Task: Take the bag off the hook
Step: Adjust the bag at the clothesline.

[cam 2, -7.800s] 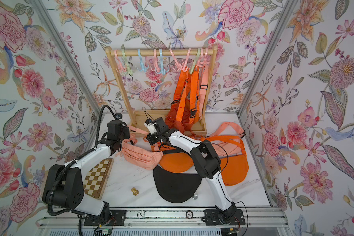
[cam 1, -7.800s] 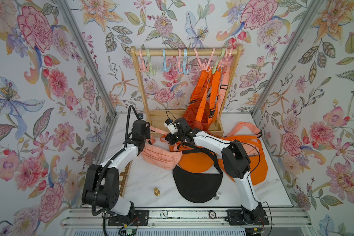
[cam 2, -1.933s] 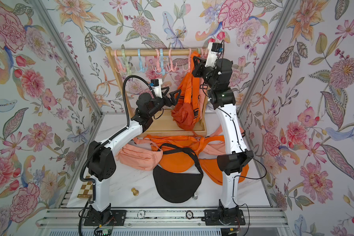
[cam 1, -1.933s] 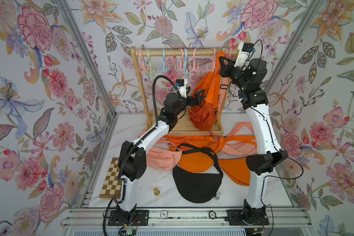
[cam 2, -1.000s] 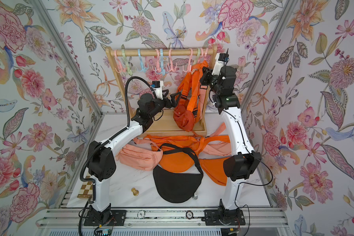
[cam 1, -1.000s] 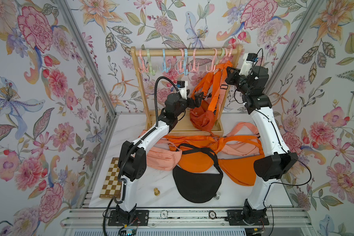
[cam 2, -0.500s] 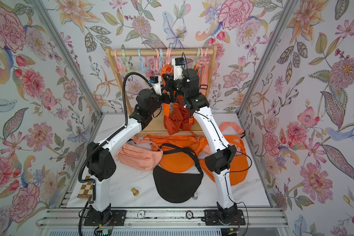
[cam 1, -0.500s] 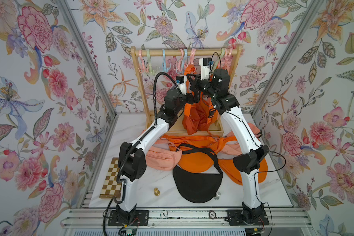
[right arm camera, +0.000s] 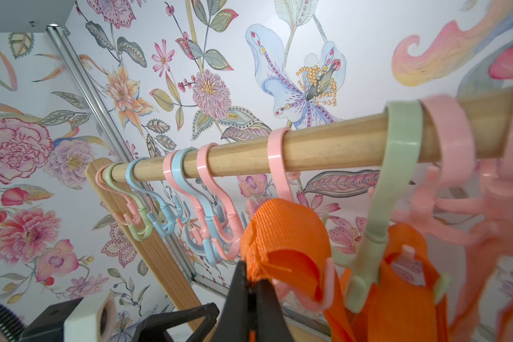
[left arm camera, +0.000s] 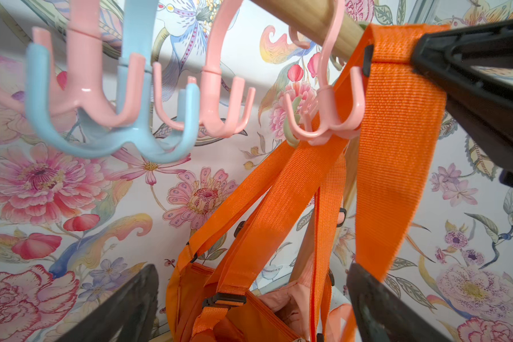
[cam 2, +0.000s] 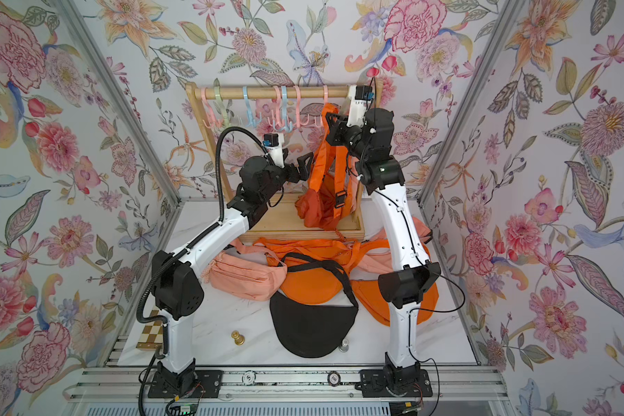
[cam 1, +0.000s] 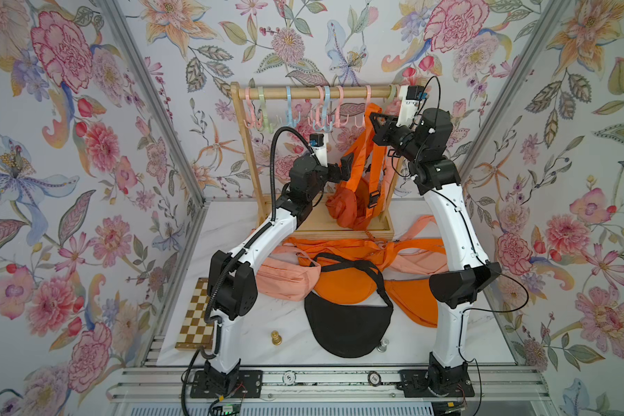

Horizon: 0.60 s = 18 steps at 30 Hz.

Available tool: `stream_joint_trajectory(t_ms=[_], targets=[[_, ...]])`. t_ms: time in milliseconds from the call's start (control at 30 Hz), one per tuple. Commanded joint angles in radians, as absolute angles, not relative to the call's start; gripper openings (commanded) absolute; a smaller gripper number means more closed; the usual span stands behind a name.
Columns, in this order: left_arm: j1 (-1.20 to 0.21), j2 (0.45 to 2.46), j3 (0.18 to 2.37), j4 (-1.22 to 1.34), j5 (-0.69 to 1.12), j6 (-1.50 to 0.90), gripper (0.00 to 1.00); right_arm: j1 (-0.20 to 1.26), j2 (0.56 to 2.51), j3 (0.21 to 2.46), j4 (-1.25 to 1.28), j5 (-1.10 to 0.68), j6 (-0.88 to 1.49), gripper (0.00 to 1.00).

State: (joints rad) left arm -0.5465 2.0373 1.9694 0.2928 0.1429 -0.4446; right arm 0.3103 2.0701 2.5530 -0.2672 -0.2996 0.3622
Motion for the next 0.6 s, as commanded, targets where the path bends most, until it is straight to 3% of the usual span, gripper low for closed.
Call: stream_joint_trajectory(t_ms=[0,300,567], targets=[[-0.549,1.946,1.938,0.358,0.168,-0.452,0.99,0.333,2.045,2.532,-0.229,-0.342,0.393,0.0],[-0.575,1.996,2.053,0.32,0.275,-0.401,0.99,0.392,2.059,2.51,-0.228,-0.359,0.399,0.0],[-0.575,2.146,2.311,0.105,0.13,-0.3,0.99,0.416,2.048,2.506,-0.219,-0.381,0.419,0.0]])
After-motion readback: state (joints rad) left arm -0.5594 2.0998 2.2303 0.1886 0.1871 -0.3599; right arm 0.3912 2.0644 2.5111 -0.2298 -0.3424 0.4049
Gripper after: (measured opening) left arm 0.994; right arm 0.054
